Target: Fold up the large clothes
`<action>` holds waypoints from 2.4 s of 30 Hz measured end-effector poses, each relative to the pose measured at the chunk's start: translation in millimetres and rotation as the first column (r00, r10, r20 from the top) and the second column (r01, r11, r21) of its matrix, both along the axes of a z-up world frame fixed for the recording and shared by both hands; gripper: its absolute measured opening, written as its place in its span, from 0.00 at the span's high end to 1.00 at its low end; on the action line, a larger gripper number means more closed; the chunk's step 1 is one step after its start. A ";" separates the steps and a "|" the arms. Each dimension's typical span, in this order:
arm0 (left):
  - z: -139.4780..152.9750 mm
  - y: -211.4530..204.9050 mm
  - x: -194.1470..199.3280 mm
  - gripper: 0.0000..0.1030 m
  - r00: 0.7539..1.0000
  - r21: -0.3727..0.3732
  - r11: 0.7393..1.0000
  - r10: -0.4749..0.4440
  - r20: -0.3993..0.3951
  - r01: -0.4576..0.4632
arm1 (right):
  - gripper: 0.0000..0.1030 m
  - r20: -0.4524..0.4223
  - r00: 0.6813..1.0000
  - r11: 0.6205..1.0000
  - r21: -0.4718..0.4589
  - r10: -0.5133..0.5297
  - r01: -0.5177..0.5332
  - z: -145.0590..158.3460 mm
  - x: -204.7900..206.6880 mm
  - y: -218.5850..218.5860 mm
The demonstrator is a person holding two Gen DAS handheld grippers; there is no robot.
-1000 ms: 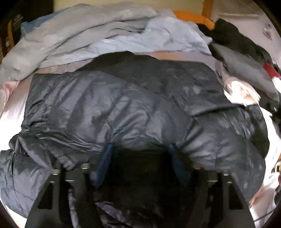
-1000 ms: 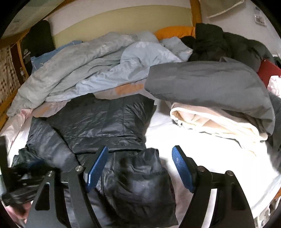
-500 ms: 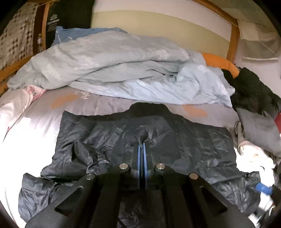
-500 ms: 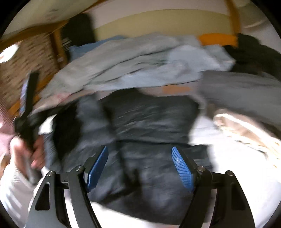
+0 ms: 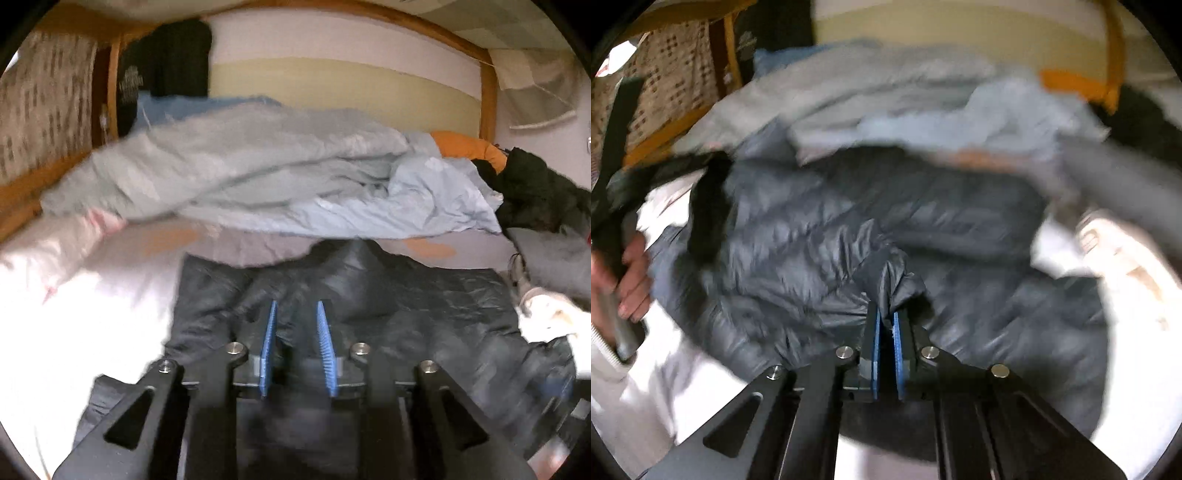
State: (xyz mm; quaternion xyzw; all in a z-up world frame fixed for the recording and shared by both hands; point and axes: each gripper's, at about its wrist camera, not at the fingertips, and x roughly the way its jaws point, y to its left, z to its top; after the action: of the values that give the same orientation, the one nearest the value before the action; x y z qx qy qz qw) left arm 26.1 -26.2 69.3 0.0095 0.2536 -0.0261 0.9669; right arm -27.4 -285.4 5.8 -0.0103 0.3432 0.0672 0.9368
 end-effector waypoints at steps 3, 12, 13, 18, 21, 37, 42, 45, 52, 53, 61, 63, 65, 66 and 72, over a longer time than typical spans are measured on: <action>6.0 7.5 -2.4 0.78 1.000 0.022 1.000 -0.009 0.009 0.009 | 0.93 0.055 0.990 0.991 -0.026 -0.131 0.133 14.0 17.4 -23.2; 2.2 55.6 20.6 0.78 0.995 0.009 0.999 -0.030 -0.090 0.031 | 0.94 0.215 0.954 0.956 -0.158 -0.211 0.247 66.7 95.1 -49.3; -3.5 57.7 23.7 0.78 0.987 -0.028 0.995 -0.098 -0.126 0.095 | 0.94 0.258 0.941 0.947 -0.178 -0.218 0.268 73.5 100.7 -49.6; -41.3 46.9 32.2 0.78 0.958 0.052 0.983 -0.162 -0.235 0.179 | 0.92 0.134 0.949 0.928 -0.208 -0.287 0.310 53.0 124.4 -64.0; -61.6 44.3 47.9 0.78 0.947 0.112 0.980 -0.126 -0.294 0.165 | 0.69 0.065 0.951 0.950 -0.059 -0.303 0.306 34.0 104.5 -81.9; -57.0 65.0 102.1 0.61 0.945 0.068 0.997 0.004 -0.326 0.019 | 0.82 -0.134 0.978 0.981 -0.132 -0.162 0.145 -4.6 164.3 -84.9; -44.8 84.7 140.1 0.14 0.942 0.099 0.994 0.081 -0.327 -0.051 | 0.88 -0.100 0.975 0.979 -0.075 -0.199 0.192 9.1 166.1 -106.9; -68.9 95.2 171.9 0.21 0.890 0.153 0.985 0.138 -0.436 -0.077 | 0.88 -0.144 0.984 0.994 0.013 -0.107 0.110 17.5 156.5 -111.2; -90.5 121.1 195.6 0.22 0.843 0.146 0.964 0.267 -0.467 -0.224 | 0.50 -0.280 0.939 0.968 -0.090 0.201 -0.234 -2.4 128.1 -53.5; -90.1 125.0 196.7 0.22 0.837 0.153 0.952 0.305 -0.455 -0.264 | 0.50 -0.299 0.936 0.968 -0.105 0.186 -0.226 -8.3 131.3 -50.2; -81.1 147.5 170.9 0.23 0.894 0.055 0.967 0.250 -0.371 -0.248 | 0.50 -0.239 0.967 0.965 -0.259 -0.092 0.028 -25.8 159.2 -67.2; -69.6 148.7 151.6 0.23 0.926 0.051 0.977 0.210 -0.314 -0.205 | 0.50 -0.230 0.970 0.972 -0.234 -0.083 0.028 -19.3 152.6 -73.5; -54.6 148.7 128.6 0.22 0.955 0.043 0.984 0.179 -0.238 -0.174 | 0.50 -0.219 0.971 0.976 -0.210 -0.095 0.048 -14.7 144.2 -81.4; -47.5 149.3 120.3 0.19 0.962 0.045 0.984 0.180 -0.206 -0.174 | 0.50 -0.212 0.972 0.979 -0.193 -0.102 0.060 -11.9 139.3 -87.0; -13.8 150.0 52.4 0.19 0.990 0.040 0.989 0.143 -0.005 -0.143 | 0.50 -0.048 0.993 0.986 -0.130 -0.110 0.103 19.5 99.5 -87.2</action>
State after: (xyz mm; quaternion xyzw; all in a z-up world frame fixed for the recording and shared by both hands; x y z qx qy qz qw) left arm 78.5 123.8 55.6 0.0101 0.2579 0.0482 0.9649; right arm 72.1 -372.6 25.3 -0.0498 0.3724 -0.0047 0.9267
